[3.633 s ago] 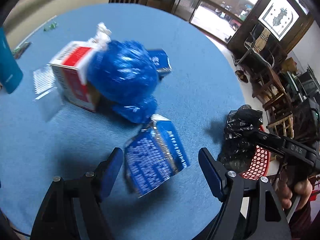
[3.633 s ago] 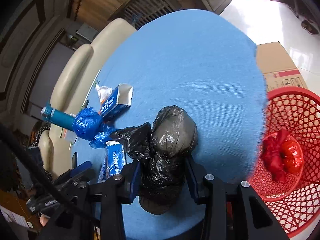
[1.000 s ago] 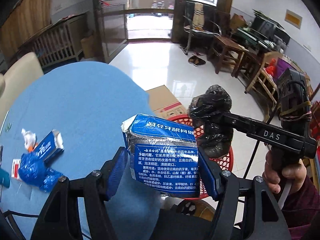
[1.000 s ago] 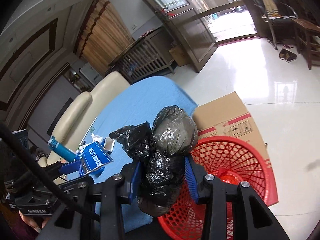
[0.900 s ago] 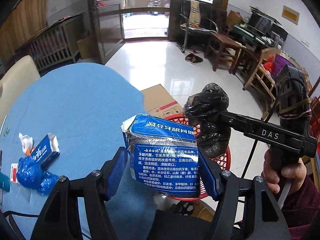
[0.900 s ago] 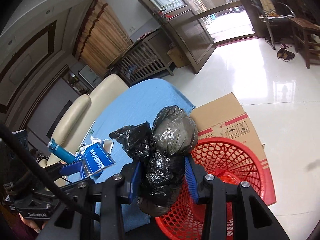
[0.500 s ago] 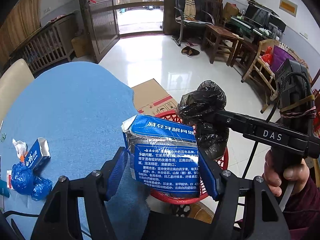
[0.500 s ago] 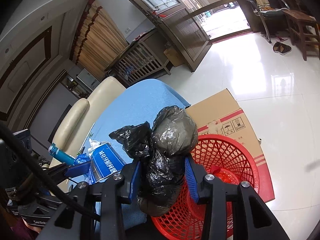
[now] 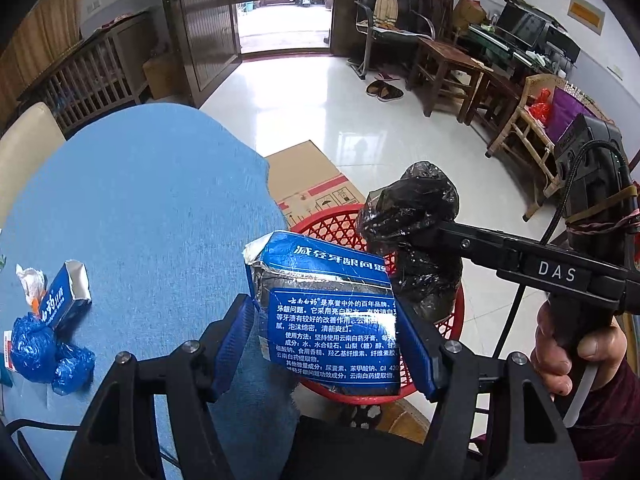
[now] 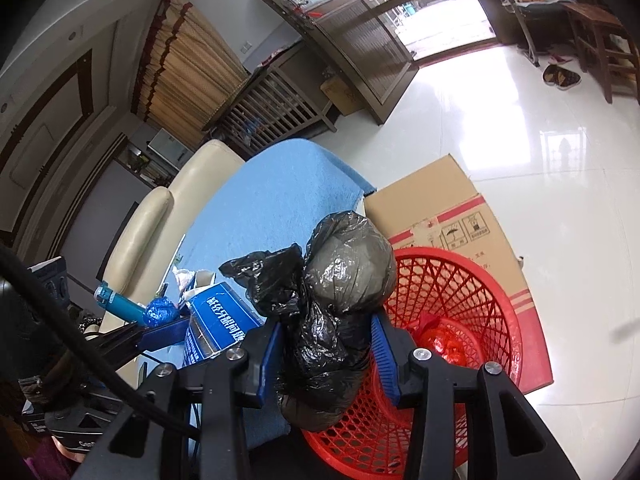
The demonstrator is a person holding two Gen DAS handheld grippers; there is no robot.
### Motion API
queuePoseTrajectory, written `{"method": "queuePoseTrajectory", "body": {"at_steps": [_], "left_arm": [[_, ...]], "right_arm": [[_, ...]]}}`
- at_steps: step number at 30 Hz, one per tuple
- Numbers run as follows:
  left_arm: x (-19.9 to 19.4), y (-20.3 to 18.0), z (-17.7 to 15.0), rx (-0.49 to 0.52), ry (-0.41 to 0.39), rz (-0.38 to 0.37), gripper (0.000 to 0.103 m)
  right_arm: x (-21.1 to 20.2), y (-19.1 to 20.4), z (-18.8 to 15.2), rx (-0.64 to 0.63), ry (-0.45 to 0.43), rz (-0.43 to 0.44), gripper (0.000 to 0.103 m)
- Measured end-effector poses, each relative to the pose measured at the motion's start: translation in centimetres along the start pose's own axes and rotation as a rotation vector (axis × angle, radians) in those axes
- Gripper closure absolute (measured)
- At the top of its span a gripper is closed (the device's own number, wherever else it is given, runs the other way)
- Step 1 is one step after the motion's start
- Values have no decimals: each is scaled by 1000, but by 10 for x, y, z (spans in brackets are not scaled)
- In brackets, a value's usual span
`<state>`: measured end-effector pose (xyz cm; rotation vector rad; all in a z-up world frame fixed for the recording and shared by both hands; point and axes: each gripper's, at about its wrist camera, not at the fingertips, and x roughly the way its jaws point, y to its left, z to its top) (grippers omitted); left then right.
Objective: Collect trash
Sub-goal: 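Carry both items over the wastebasket and open both tools to drop them, then move both tools back toward the blue bags and medicine box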
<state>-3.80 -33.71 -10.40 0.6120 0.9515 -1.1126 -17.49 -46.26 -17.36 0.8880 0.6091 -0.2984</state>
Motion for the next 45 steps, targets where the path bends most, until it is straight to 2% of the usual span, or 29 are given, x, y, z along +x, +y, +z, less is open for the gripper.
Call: {"method": "queuePoseTrajectory", "body": {"at_steps": [6,15,21,31,37,45], "left_arm": [[2,5,0,-18,14,-9,32],[8,10,-3,-39,25,-12,32],[7,15,-8,-50,20,7,32],[-10,52,-30,-121,-11,53,31],[-37,88,-66,-194,-43,131,31],[-84,169,-137,-425,-83,272,31]], "right_arm": [[7,-2,-1,12,26,-7,48],[17,-5,-3,28,64,-18,41],[22,-13,-5,63,91,-29,39],[19,-17,-2,93,89,-46,37],[17,1,0,51,76,-33,37],[38,47,-7,-44,125,8,37]]}}
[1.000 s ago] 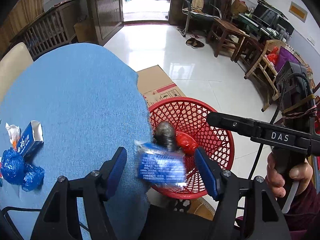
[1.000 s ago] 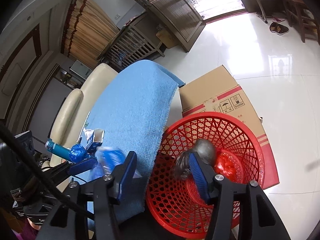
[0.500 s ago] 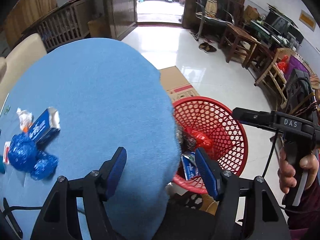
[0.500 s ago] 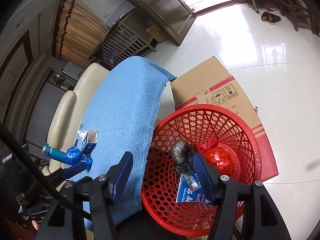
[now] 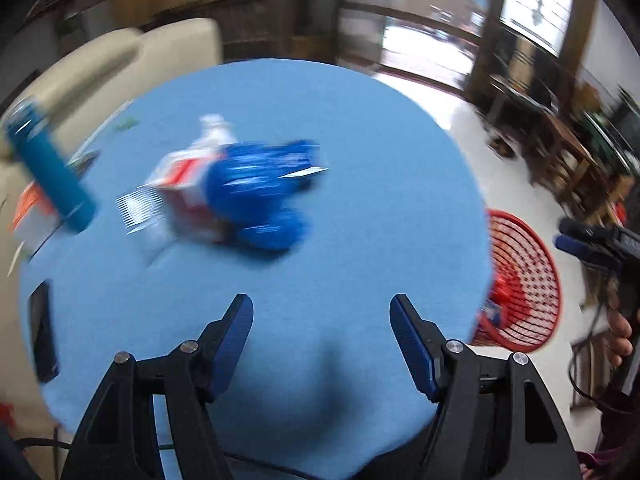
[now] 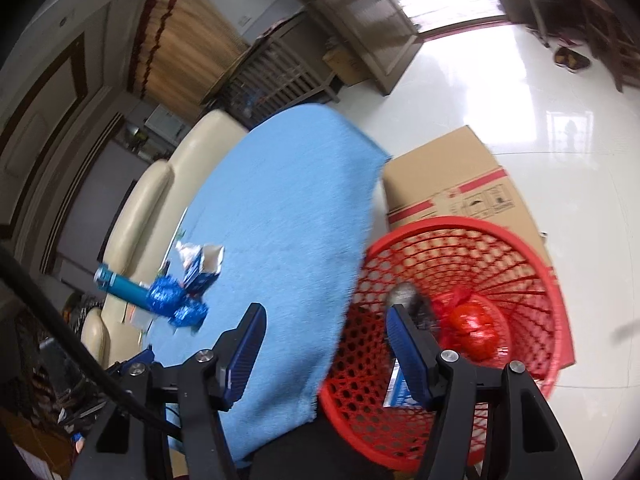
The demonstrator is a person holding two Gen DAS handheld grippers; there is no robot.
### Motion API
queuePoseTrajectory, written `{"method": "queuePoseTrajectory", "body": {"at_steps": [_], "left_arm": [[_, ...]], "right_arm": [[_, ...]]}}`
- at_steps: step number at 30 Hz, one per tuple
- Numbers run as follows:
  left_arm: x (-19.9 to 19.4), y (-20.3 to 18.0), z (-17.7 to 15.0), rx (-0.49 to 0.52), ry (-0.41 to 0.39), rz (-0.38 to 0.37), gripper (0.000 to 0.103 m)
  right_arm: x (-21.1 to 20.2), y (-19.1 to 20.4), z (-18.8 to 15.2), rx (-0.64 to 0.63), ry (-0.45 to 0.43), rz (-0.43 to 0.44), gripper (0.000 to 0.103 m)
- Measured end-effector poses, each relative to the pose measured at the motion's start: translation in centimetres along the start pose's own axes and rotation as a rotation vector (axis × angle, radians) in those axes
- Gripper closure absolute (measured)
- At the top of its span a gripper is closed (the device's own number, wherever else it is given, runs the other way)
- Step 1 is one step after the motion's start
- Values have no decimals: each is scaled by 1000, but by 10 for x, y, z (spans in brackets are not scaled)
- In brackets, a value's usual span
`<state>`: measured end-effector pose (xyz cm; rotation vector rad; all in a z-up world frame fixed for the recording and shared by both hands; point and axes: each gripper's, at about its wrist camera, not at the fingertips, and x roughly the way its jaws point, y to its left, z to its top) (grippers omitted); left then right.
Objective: Collect trash
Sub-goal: 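Move both tools back toward the blue bags and medicine box, then grasp the blue plastic bags with the right tool while the left tool grasps the medicine box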
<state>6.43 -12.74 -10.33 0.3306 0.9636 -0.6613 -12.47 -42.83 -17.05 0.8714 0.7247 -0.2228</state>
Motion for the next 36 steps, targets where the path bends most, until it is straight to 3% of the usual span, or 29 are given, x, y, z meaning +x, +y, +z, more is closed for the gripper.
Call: {"method": "queuePoseTrajectory", "body": {"at_steps": [8,13,19,26,31,33,36], "left_arm": [[-17,83,-25,-150,-56,98,31],[-17,109,-37,-203,-60,109,31],[-6,140,-46,-262,-51,111,31],[-7,152,-40,-266,-55,110,31],[-9,149,-18,-233,-77,84,31],[-10,144,-3,-208,-95,64,30],[-5,134,18,-162,-120,31,25]], "right_arm": [[46,99,-9,-216,94,62,37],[81,172,-15,-399,130,115,37],[133,224,-23,-512,184,148,37],[198,246,-26,-556,232,110,37],[229,253,-27,-564,238,118,38],[233,252,-26,-556,236,125,58],[226,244,-26,-527,227,147,66]]}}
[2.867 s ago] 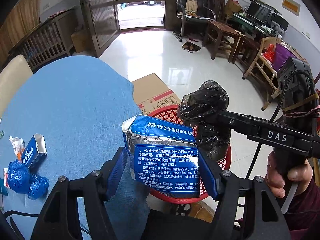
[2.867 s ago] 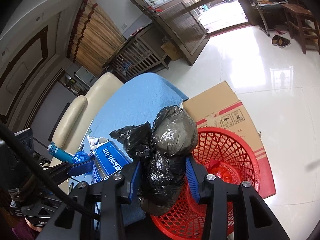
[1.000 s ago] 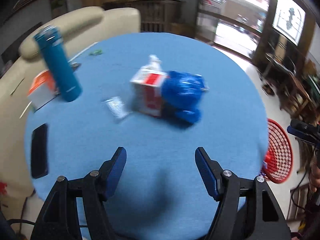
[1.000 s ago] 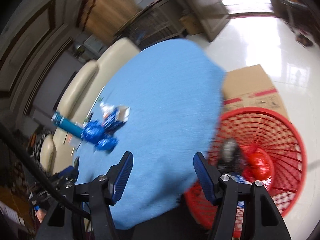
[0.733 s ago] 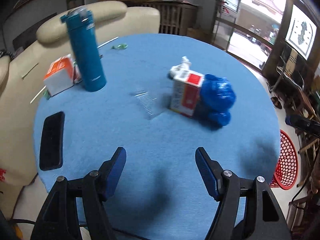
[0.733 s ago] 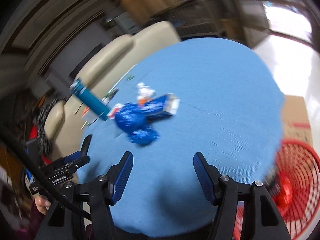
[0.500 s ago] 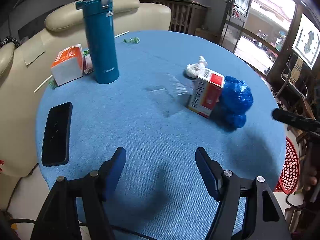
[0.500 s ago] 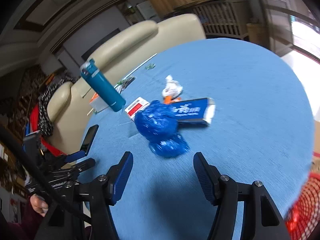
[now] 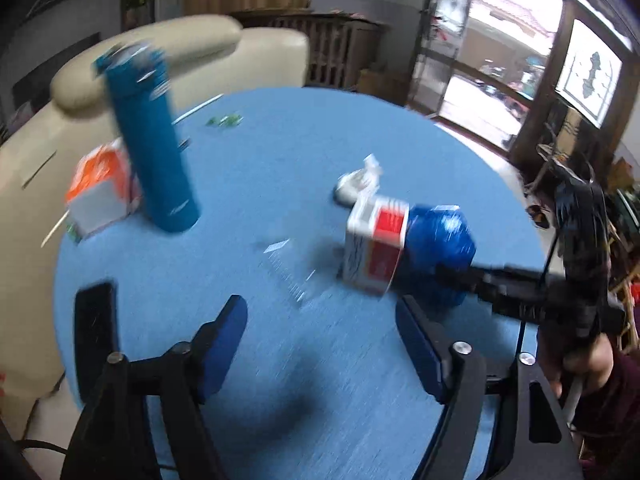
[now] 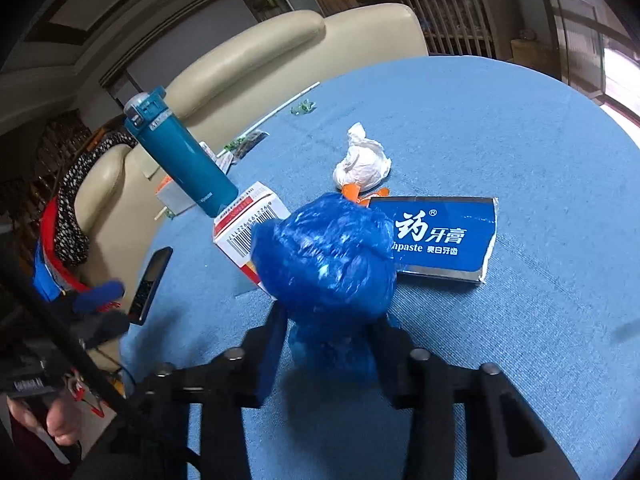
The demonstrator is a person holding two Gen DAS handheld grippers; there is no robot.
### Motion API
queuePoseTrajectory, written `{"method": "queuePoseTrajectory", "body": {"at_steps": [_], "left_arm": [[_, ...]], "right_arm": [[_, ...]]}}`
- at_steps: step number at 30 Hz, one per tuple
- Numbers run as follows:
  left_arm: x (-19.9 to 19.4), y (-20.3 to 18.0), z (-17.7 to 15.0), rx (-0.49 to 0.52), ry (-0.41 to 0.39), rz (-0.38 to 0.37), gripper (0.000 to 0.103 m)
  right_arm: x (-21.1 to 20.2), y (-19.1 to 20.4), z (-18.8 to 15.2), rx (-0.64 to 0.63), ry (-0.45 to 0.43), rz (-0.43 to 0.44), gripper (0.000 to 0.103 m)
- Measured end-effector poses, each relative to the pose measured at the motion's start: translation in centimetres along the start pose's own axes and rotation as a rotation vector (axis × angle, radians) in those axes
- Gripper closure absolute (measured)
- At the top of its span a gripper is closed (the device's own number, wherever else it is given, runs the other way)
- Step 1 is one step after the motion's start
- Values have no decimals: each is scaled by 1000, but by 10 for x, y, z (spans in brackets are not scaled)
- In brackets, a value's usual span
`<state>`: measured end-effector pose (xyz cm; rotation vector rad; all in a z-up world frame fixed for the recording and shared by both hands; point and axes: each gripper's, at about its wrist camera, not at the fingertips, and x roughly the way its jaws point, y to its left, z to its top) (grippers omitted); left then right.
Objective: Collect trash
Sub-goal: 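Grasp the blue plastic bags with the right tool while the left tool grasps the medicine box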
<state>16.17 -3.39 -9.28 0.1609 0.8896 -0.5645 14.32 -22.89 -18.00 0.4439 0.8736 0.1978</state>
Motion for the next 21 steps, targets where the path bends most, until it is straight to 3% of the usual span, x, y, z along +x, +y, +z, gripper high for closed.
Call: {"method": "queuePoseTrajectory", "body": {"at_steps": [6,15,16,17,20,21], "left_arm": [[40,-26,27,61,37,-63,24],[86,-47,36,77,80,-27,24],[90,-47,36,72,86,-20,28],[93,-45,35,59,92,-36,50],[92,-39,36,26,93,-64,50],[88,-39,34,25,87,-67,50]], "right_arm": [[-39,-30,-14,100,-46,34,71],[-85,-72,-38,238,-99,44,71],[-87,-74,-40,242,-98,39,71],[-88,-75,-42,240,-94,30,71],[-87,-73,-41,230,-78,-35,69],[-87,-74,-40,234,-71,-37,62]]}}
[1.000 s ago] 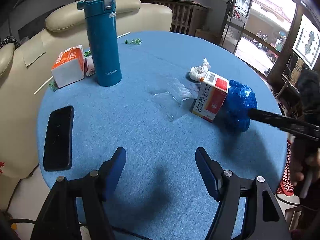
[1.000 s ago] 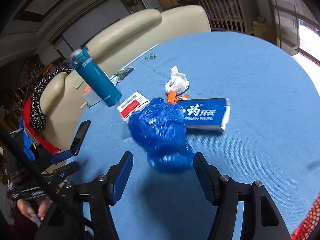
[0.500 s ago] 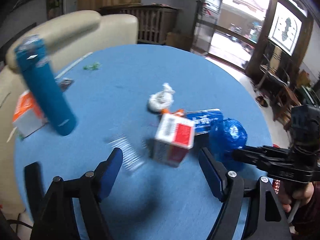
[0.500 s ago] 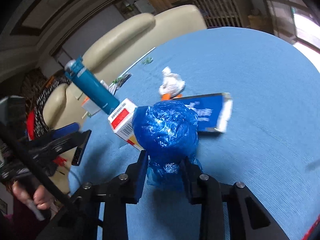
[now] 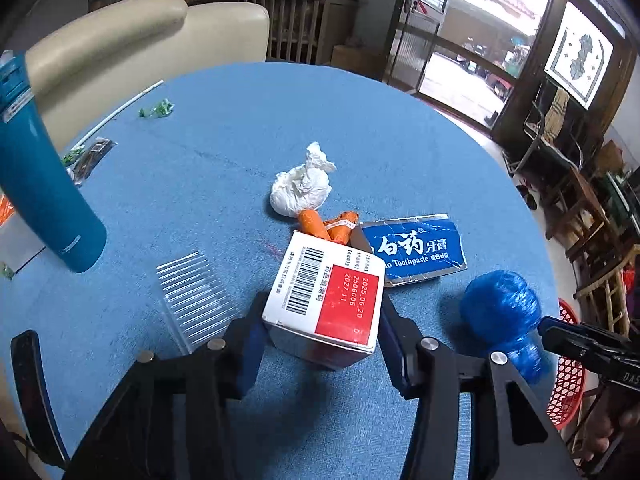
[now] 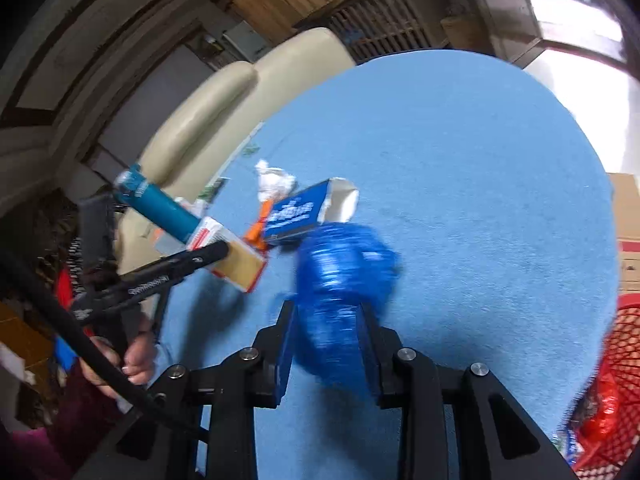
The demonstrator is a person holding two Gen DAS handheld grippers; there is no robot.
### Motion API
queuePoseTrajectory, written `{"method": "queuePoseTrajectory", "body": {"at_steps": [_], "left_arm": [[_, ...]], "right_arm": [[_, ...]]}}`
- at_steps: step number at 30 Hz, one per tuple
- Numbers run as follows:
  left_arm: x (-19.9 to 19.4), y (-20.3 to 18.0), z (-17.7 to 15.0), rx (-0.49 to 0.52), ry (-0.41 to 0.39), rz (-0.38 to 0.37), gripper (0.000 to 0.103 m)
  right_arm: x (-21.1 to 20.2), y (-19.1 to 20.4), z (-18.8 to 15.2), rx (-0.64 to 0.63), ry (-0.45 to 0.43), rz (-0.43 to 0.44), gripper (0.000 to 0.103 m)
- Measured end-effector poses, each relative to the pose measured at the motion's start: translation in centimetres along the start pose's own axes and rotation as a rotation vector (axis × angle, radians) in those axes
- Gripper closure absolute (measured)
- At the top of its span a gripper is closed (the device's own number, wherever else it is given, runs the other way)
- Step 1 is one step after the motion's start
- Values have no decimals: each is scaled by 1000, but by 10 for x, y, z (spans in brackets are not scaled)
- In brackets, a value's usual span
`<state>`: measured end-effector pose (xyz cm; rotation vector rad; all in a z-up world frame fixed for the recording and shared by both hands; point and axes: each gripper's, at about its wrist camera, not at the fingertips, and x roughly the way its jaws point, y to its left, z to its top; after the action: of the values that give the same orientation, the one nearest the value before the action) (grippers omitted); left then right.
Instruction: Collect trash
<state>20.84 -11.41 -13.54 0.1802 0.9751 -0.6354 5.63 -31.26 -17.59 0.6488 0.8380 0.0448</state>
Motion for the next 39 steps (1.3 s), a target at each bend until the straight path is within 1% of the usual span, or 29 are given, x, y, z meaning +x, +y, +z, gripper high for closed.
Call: {"method": "queuePoseTrajectory", "body": {"at_steps": [1,2,3,4,6,8,10,12,13,14,15,17,21,23,28,29,30,34,39], "left_arm": [[-5,0,-2,1,-7,-5,50],[-10,-1,-4,0,-12,-11,50],[-17,-2,-7,-3,-19,-24,50],[-22,-3,-10,-5,-25,-33,50],[-34,-5,-16,-2,-33,-40,50],[-44,-10,-23,9,-36,-29,50],[-50,-15,-28,25,-45,-1,50],[-59,-19,-32,37,-58,21,50],[-62,-20,-33,39,-63,27,50],[-66,-20,-34,40,-68,34,50],[-69,-20,-36,39,-69,42,50],[-74,-19,-38,31,-70,57,50],[-85,-18,-44,10,-73,56,50],[-88,-22,-46,13,-76,68,50],[-104,-40,-48,54,-105,102,50],[-107,-45,-48,62,-114,109,49],[-112,-50,-48,72,-125,122,49],[-126,-66,-50,111,-160,155,49],[-137,-85,-54,148,-180,182,49]], "right_arm": [[1,-1,2,10,6,13,52],[1,-1,4,17,-1,18,28],[1,-1,6,19,-21,15,22],[3,1,8,9,-37,15,22],[11,5,12,-18,-41,22,22],[24,11,15,-51,-18,-13,22],[41,15,15,-66,28,-30,27],[54,19,12,-71,55,12,43],[58,23,11,-77,64,29,46],[60,28,10,-92,63,9,49],[60,35,8,-124,57,-15,50],[58,40,5,-146,57,-21,52],[37,45,-1,-145,17,6,53],[19,46,-5,-142,-16,17,53],[-19,47,-12,-134,-79,35,54],[-27,46,-13,-136,-93,58,53],[-36,45,-15,-134,-109,61,53],[-65,46,-18,-137,-154,67,53],[-93,44,-26,-137,-200,71,53]]}}
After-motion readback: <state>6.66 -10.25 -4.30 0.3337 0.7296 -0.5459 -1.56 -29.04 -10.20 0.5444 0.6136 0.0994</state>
